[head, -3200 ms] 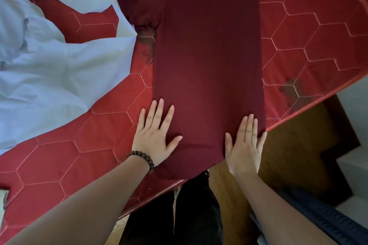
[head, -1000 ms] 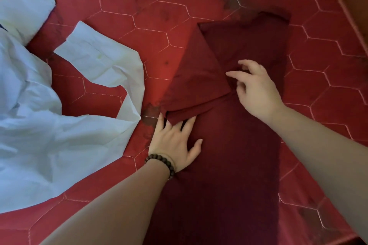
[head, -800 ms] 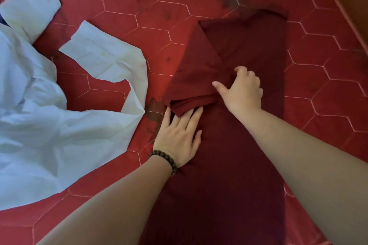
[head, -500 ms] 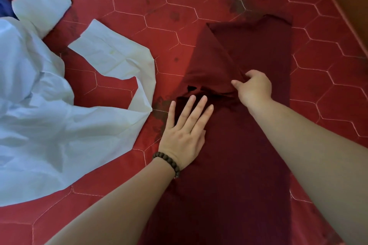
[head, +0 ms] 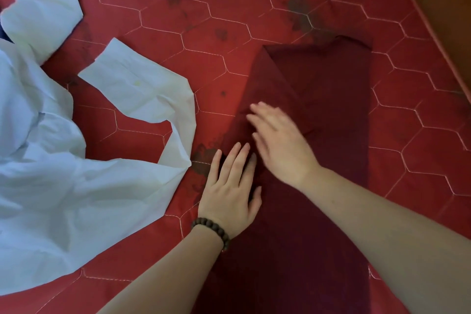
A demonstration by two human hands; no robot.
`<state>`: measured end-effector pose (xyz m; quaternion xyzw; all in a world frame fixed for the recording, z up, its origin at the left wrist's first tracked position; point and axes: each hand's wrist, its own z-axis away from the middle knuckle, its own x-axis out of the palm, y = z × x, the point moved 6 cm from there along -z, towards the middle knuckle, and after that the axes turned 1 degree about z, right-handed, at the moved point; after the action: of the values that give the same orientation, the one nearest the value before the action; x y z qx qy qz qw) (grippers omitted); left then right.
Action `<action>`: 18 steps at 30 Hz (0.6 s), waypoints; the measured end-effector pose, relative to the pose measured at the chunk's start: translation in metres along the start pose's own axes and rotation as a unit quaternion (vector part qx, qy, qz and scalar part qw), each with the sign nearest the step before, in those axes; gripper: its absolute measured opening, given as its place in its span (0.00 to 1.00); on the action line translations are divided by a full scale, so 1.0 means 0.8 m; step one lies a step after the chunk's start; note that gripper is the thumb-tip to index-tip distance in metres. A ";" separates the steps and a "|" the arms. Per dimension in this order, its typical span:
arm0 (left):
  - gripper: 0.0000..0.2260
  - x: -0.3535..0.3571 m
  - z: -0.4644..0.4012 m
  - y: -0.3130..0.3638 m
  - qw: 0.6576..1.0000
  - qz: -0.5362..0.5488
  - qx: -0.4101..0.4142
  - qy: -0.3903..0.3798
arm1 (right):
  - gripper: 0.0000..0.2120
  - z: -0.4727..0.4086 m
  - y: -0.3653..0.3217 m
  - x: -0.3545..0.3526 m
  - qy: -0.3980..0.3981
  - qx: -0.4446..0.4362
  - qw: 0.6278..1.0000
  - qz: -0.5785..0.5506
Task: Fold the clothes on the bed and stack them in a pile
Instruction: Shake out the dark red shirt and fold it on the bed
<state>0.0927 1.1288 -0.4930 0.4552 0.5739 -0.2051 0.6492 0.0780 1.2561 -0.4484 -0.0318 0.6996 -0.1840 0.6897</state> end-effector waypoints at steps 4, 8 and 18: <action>0.31 0.005 -0.005 -0.002 0.997 -0.021 -0.030 -0.063 | 0.26 -0.020 0.005 0.042 -0.121 -0.010 0.992 0.040; 0.33 0.008 -0.008 -0.002 0.995 -0.025 -0.039 -0.093 | 0.31 -0.049 0.035 0.040 -0.107 -0.032 0.987 0.120; 0.34 0.011 -0.010 -0.004 0.993 -0.030 -0.049 -0.100 | 0.31 -0.144 0.123 0.027 -0.067 0.040 0.988 0.132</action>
<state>0.0881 1.1358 -0.5021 0.3828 0.5291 -0.2410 0.7179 -0.0152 1.3662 -0.5011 0.0762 0.6421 -0.1168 0.7538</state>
